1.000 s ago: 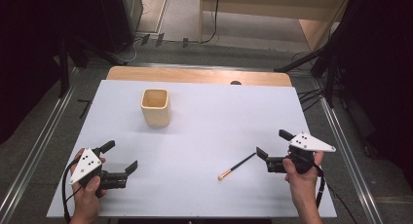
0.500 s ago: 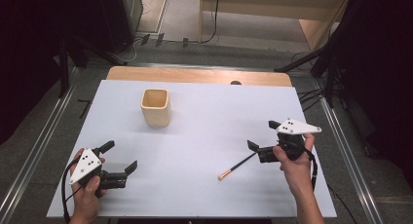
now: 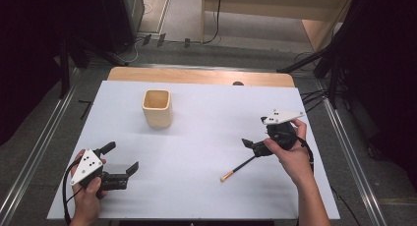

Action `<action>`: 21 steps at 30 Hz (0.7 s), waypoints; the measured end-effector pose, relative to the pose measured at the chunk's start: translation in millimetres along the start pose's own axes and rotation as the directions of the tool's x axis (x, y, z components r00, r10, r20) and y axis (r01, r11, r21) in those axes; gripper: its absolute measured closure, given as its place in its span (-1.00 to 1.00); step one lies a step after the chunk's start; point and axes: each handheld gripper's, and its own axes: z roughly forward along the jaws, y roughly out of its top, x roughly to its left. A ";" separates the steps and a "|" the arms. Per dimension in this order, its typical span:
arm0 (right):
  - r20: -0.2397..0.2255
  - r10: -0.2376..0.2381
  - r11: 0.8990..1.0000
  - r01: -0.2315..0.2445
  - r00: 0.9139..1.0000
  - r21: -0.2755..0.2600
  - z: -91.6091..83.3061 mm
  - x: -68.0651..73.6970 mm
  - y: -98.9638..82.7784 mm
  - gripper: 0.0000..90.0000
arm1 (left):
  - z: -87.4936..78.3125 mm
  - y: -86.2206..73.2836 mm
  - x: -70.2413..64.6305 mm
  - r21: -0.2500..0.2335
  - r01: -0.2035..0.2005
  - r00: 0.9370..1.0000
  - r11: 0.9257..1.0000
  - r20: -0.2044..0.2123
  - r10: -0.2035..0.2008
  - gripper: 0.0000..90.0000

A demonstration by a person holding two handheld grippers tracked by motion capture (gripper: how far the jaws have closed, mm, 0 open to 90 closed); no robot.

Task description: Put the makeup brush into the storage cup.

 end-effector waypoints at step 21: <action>-0.147 -0.149 0.949 0.184 0.978 0.258 31.2 18.2 -5.5 -0.70 | 1.7 0.2 -2.2 0.006 -0.007 1.000 1.000 0.012 0.007 -1.00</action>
